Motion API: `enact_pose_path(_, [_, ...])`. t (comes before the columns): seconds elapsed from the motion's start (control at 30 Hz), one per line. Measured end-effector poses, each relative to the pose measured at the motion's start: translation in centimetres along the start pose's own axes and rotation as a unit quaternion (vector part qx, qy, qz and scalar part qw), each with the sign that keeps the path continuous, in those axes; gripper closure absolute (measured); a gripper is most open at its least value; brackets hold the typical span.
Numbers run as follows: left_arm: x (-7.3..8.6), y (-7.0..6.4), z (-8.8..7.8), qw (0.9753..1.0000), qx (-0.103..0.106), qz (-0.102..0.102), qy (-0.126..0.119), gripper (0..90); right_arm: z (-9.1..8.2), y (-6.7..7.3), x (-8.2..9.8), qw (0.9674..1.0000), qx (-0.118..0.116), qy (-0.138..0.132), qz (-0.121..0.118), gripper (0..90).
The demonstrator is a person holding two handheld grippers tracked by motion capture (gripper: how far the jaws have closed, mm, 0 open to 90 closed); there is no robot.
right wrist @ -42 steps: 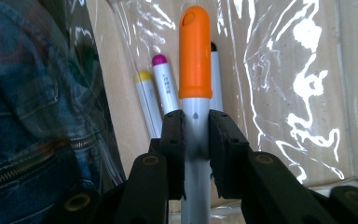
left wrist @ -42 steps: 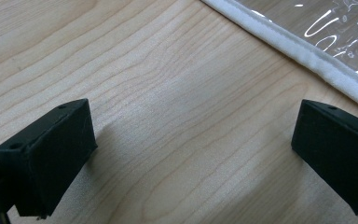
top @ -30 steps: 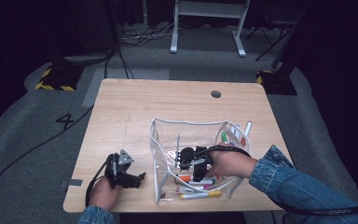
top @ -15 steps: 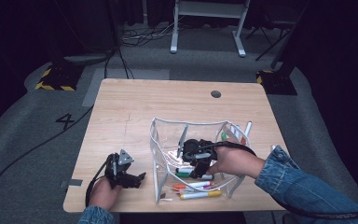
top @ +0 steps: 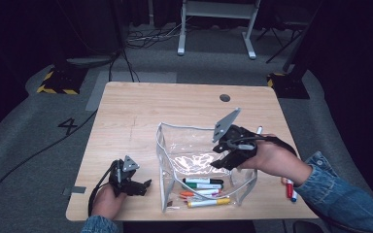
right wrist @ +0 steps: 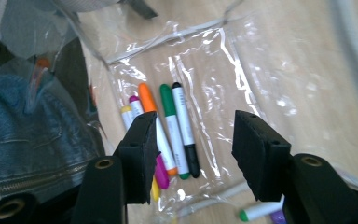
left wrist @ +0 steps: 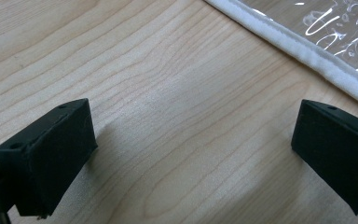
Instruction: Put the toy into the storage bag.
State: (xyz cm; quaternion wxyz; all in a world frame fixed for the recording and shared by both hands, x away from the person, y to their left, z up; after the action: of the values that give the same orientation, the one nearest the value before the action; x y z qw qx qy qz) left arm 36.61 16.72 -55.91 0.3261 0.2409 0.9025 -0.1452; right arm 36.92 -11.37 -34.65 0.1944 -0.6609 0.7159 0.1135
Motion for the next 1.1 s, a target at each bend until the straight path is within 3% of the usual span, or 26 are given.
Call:
enact_pose_path(0.07, [0.2, -0.1, -0.1, 0.9999, 0.003, -0.010, 0.003, 0.0, -1.2, -0.6, 0.7, 0.9998, 0.011, -0.016, 0.009, 50.4])
enact_pose_path(0.1, [0.1, 0.2, -0.1, 1.0000, -0.002, -0.002, -0.001, 0.0, -1.9, -1.0, 1.0, 0.9995, 0.015, -0.025, 0.013, 50.4])
enact_pose_path(0.13, [0.2, 0.2, -0.2, 1.0000, -0.003, -0.008, 0.000, 0.0, -2.5, -1.3, 1.4, 0.9990, 0.021, -0.034, 0.020, 50.3])
enact_pose_path(0.27, [0.4, 0.3, -0.4, 0.9998, -0.007, -0.017, 0.000, 0.0, -4.7, -2.9, 3.6, 0.9957, 0.043, -0.065, 0.049, 48.1])
enact_pose_path(0.43, [0.7, 0.5, -0.6, 0.9998, -0.012, -0.018, -0.002, 0.0, -6.9, -5.0, 7.0, 0.9889, 0.079, -0.092, 0.086, 47.5])
enact_pose_path(0.53, [0.7, 0.5, -0.7, 0.9997, -0.013, -0.021, -0.003, 0.0, -7.2, -6.4, 9.4, 0.9839, 0.097, -0.096, 0.116, 46.8])
enact_pose_path(0.73, [0.7, 0.5, -0.7, 0.9997, -0.013, -0.021, -0.003, 0.0, -5.5, -9.3, 14.2, 0.9732, 0.133, -0.072, 0.173, 45.9])
enact_pose_path(0.9, [0.7, 0.5, -0.7, 0.9997, -0.013, -0.021, -0.003, 0.0, -2.6, -12.1, 17.8, 0.9605, 0.147, -0.058, 0.229, 45.1])
enact_pose_path(1.0, [0.7, 0.5, -0.7, 0.9997, -0.013, -0.021, -0.003, 0.0, -0.7, -13.8, 19.7, 0.9499, 0.155, -0.048, 0.267, 43.8])
enact_pose_path(1.1, [0.7, 0.5, -0.7, 0.9997, -0.013, -0.021, -0.003, 0.0, 1.4, -15.0, 21.0, 0.9437, 0.163, -0.034, 0.286, 43.9])
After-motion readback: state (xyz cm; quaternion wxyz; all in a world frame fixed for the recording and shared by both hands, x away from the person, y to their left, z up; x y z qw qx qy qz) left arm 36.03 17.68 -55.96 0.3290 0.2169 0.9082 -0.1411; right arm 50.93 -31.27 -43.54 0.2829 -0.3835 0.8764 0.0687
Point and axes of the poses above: each handheld gripper's, and its own axes: z roughly forward along the jaws, x roughly out of its underside, y roughly to its left, the point moved 7 cm from there along z, roughly forward along the jaws, and after that the axes turned 8 degrees about -z, right-handed, at the moved point
